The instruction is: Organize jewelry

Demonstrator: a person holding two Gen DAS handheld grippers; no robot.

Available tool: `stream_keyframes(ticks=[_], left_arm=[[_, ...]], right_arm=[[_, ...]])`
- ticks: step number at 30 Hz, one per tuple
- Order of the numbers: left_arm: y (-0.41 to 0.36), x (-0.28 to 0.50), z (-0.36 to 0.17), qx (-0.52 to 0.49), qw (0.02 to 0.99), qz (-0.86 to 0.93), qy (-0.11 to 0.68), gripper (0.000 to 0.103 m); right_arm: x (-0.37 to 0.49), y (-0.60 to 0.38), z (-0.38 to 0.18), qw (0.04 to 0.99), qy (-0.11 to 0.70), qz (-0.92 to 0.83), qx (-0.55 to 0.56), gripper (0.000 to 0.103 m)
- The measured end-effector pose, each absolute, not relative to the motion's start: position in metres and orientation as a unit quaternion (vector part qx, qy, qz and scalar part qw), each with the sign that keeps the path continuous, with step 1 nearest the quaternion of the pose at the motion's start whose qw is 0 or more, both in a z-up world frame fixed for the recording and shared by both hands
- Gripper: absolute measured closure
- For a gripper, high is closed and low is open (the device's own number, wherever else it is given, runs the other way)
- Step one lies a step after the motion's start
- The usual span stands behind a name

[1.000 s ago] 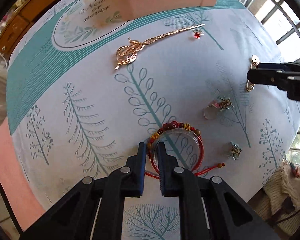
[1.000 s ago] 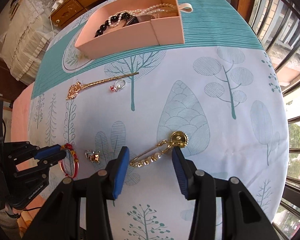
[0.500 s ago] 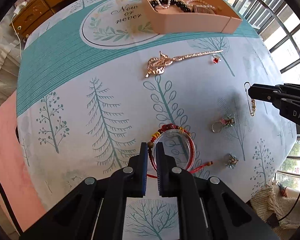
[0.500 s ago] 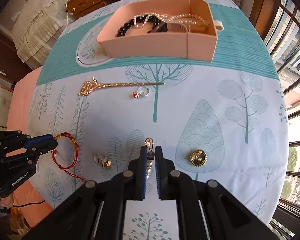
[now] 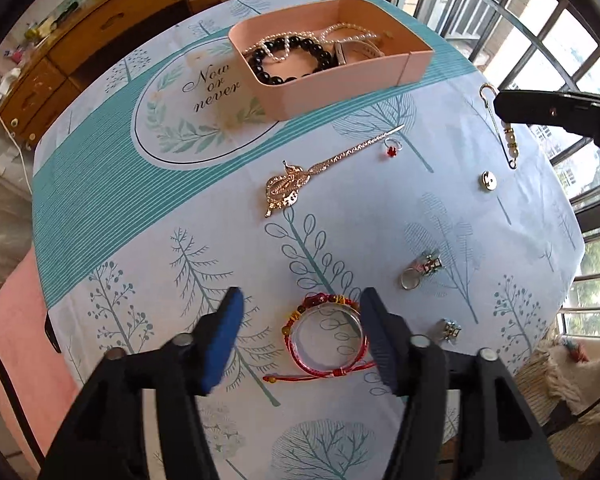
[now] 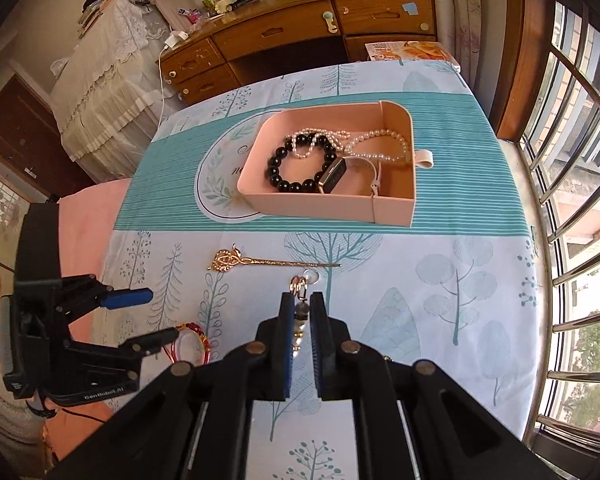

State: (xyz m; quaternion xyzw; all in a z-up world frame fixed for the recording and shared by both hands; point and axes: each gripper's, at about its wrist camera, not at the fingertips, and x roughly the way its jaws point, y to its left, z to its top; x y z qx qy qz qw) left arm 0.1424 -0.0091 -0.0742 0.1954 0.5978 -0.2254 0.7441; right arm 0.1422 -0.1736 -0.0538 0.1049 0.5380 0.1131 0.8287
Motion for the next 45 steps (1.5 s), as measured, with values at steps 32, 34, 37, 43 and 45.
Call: stream_keyframes(ticks=[32,34,37,43,45], left_arm=[[0.011,0.165,-0.123,0.185,0.679,-0.251,0.665,0.095],[0.012,0.167,-0.121,0.180,0.689,-0.236,0.662,0.096],[0.011,0.166,-0.106,0.171,0.708,-0.216,0.650,0.096],[0.004,0.182,-0.049,0.143,0.755,-0.207,0.605,0.096],[0.000,0.192,-0.025,0.136,0.779,-0.195,0.580,0.096]], right_arm=[[0.144,-0.180,-0.079,0.808,0.563,0.114,0.134,0.095],[0.144,-0.181,-0.079,0.809,0.561,0.113,0.135,0.095],[0.144,-0.182,-0.076,0.811,0.557,0.115,0.138,0.095],[0.154,-0.194,-0.058,0.826,0.530,0.112,0.158,0.095],[0.161,-0.199,-0.049,0.835,0.514,0.107,0.166,0.095]])
